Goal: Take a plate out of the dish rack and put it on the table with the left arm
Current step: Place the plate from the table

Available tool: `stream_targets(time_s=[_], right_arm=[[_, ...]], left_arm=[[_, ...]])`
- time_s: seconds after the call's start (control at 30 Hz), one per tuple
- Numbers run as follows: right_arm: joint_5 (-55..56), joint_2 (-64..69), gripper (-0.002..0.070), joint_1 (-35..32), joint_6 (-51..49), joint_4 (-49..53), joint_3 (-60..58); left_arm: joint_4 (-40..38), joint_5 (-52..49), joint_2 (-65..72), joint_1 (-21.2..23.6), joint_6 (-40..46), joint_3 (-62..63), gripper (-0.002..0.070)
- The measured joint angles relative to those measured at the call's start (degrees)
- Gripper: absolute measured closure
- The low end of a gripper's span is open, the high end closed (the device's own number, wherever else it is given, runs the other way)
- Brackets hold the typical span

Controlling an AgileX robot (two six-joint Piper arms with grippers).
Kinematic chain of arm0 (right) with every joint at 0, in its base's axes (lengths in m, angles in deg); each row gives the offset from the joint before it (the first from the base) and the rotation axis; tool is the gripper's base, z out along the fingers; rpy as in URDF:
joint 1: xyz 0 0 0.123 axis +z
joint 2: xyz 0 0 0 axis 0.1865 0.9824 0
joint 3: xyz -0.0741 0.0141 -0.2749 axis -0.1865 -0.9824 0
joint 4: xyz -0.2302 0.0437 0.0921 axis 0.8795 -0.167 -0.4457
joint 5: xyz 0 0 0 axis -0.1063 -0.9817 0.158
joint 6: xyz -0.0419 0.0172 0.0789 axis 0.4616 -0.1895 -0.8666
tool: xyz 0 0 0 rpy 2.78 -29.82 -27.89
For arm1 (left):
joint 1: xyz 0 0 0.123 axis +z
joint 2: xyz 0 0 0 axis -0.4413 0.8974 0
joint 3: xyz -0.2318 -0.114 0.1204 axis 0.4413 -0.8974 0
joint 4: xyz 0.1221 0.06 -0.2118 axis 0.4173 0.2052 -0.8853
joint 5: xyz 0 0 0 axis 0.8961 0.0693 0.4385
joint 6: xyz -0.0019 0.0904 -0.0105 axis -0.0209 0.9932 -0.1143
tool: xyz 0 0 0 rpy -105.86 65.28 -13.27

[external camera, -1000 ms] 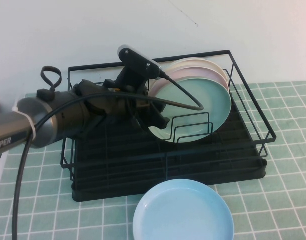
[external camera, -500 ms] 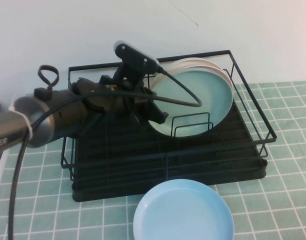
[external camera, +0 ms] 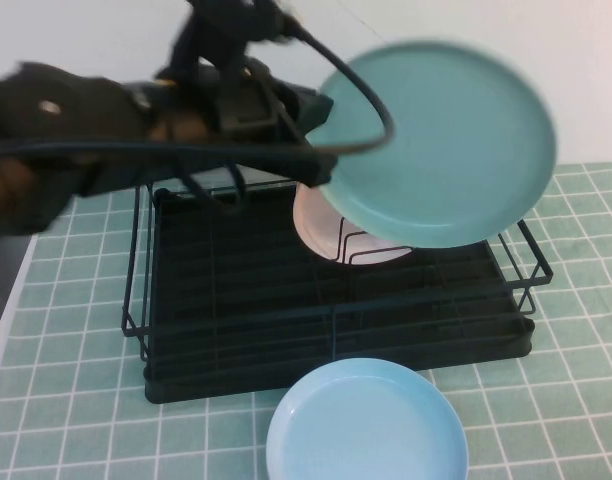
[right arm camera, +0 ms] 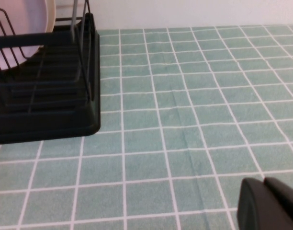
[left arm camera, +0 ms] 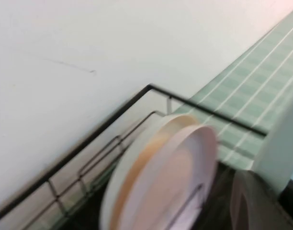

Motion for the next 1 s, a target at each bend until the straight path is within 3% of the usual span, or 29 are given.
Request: stream_targets(time_s=[0.23, 0.4, 0.6, 0.77, 1.0], right_arm=[[0.0, 0.0, 0.068, 0.0, 0.0, 0.0, 0.0], [0.0, 0.0, 0.068, 0.0, 0.0, 0.0, 0.0], [0.0, 0.0, 0.068, 0.0, 0.0, 0.0, 0.0], [0.0, 0.0, 0.068, 0.0, 0.0, 0.0, 0.0], [0.0, 0.0, 0.068, 0.0, 0.0, 0.0, 0.0]], left_arm=[[3.12, -16.5, -8.07, 5.82, -17.33, 0.0, 0.0672], [15.66, -33.03, -9.29, 8.84, -35.83, 0.04, 0.0672], [25.61, -48.22, -6.24, 8.94, -46.19, 0.04, 0.0671], [24.73, -48.91, -4.16, 8.94, -48.16, -3.25, 0.0671], [23.51, -36.21, -3.59, 5.31, -49.27, -13.42, 0.0671]])
